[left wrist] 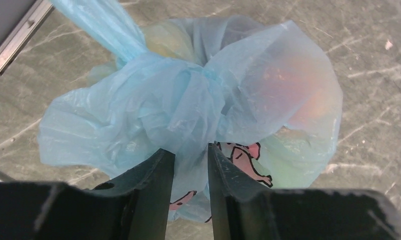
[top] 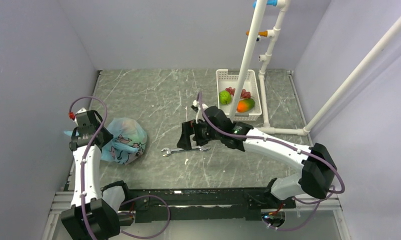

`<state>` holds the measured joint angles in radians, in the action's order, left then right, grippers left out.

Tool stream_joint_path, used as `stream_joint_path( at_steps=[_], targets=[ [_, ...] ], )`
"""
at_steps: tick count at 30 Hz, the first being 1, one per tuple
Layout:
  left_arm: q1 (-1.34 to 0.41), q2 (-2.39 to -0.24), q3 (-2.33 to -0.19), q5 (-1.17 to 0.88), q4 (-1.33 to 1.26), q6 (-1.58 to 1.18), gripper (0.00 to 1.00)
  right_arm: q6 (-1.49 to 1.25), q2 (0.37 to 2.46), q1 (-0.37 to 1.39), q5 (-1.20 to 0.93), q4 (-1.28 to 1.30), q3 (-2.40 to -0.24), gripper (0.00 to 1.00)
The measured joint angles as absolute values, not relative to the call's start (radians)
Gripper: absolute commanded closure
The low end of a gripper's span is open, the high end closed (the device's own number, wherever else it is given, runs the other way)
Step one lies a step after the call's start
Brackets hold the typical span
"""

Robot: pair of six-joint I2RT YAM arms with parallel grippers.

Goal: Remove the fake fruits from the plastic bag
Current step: Adjust the plastic bag at the center of the board.

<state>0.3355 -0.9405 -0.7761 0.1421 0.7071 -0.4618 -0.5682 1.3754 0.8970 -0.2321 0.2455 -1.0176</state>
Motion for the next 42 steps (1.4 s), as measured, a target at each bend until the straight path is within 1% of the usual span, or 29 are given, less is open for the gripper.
stream_joint_path(
  at_steps=[3, 9, 12, 17, 21, 25, 33, 37, 42],
  targets=[
    [0.337, -0.940, -0.776, 0.088, 0.696, -0.426, 0.66, -0.569, 1.399, 0.946, -0.203, 0.226, -1.028, 0.00],
    [0.337, -1.006, -0.793, -0.087, 0.693, -0.349, 0.85, -0.574, 1.423, 0.975, -0.155, 0.221, -1.031, 0.00],
    [0.337, -1.069, -0.809, -0.153, 0.692, -0.323, 0.90, -0.573, 1.423, 0.975, -0.128, 0.217, -1.031, 0.00],
    [0.334, -1.090, -0.809, -0.233, 0.692, -0.295, 0.92, -0.565, 1.443, 0.975, -0.096, 0.221, -1.050, 0.00],
    [0.303, -1.071, -0.806, -0.298, 0.674, -0.281, 0.94, -0.552, 1.496, 0.975, -0.086, 0.227, -1.111, 0.00],
    [0.199, -1.046, -0.801, -0.360, 0.638, -0.267, 0.99, -0.540, 1.526, 0.975, -0.086, 0.231, -1.150, 0.00],
    [0.013, -1.036, -0.789, -0.451, 0.607, -0.242, 1.00, -0.528, 1.528, 0.976, -0.075, 0.235, -1.151, 0.00],
    [-0.040, -1.016, -0.783, -0.501, 0.590, -0.226, 1.00, -0.502, 1.525, 0.976, -0.049, 0.240, -1.151, 0.03],
    [-0.058, -0.967, -0.768, -0.575, 0.565, -0.220, 1.00, -0.432, 1.501, 0.976, -0.030, 0.237, -1.151, 0.09]
  ],
)
